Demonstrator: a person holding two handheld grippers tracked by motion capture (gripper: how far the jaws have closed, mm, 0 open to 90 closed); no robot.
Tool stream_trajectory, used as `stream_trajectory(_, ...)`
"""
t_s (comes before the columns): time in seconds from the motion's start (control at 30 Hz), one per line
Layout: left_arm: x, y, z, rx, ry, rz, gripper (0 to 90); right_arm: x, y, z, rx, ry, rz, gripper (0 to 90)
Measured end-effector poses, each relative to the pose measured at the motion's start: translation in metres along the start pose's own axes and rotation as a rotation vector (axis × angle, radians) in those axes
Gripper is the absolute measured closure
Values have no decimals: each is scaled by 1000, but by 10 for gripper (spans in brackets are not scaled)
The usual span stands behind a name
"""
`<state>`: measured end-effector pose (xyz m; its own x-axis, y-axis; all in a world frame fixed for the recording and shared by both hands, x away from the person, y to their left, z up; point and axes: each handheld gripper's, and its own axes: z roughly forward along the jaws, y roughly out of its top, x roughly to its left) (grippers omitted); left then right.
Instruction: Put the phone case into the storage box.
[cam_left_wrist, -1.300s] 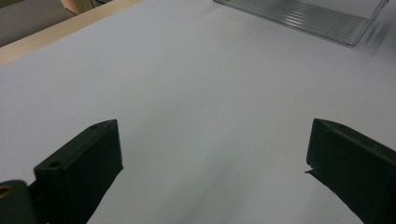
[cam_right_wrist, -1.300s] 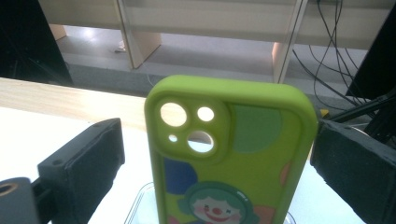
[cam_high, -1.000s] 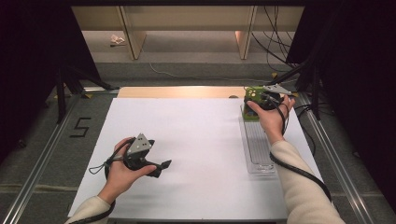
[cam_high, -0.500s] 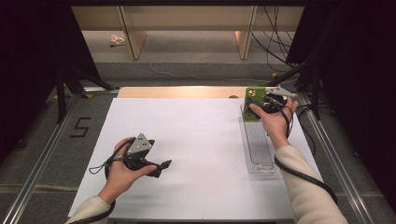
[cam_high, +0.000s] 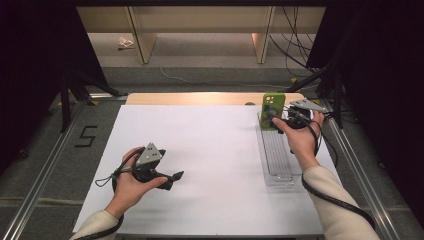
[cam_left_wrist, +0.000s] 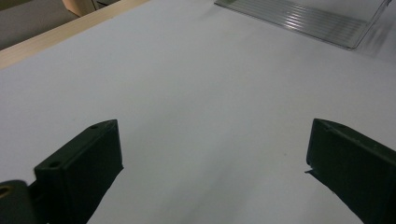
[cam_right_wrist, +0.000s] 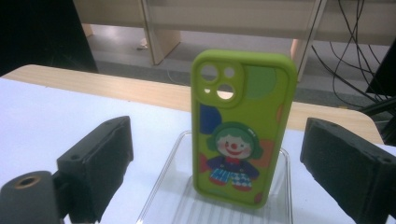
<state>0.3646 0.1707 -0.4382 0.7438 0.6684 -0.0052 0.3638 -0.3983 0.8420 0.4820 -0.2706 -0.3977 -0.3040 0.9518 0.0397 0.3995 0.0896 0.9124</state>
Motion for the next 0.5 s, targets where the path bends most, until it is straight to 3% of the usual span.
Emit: stream_trajectory(0.5, 0, 0, 0, 1, 1, -2, 32, 12, -8, -31, -25, 95, -47, 97)
